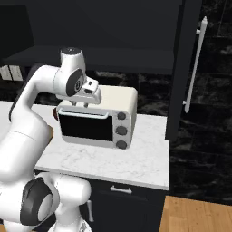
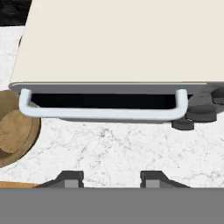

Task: Pick up the bowls on the counter and stack them on top of one another in the open cabinet. Place the smaller bowl on top of the larger bowl.

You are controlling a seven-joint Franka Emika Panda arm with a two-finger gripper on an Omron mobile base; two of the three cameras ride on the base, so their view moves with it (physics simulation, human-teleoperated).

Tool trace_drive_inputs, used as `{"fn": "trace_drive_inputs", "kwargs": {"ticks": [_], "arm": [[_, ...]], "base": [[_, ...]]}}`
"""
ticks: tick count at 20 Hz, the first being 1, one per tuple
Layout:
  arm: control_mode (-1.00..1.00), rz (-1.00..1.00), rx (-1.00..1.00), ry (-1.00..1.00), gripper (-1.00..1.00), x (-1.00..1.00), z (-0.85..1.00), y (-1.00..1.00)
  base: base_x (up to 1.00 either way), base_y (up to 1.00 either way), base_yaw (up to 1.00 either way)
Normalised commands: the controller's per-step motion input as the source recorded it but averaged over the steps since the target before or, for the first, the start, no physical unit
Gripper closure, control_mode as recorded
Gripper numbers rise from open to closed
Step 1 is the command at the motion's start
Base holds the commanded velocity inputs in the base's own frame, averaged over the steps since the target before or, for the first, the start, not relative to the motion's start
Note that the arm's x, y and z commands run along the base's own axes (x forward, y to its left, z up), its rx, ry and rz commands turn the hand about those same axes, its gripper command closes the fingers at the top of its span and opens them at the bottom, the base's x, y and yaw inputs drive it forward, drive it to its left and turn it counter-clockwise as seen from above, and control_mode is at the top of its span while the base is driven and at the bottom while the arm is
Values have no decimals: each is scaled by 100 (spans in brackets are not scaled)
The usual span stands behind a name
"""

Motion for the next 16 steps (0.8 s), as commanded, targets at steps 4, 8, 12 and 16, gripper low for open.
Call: {"fn": "trace_drive_inputs", "kwargs": {"ticks": [4,8,12,16], "arm": [[-100,1,0,0,-100,-18,0,23],[-100,23,-7,0,-100,-73,-1,68],[-100,37,-22,-5,-100,-77,0,100],[-100,37,-30,-14,-100,-52,-4,100]], "base": [[0,0,0],[0,0,0],[0,0,0],[0,0,0]]}}
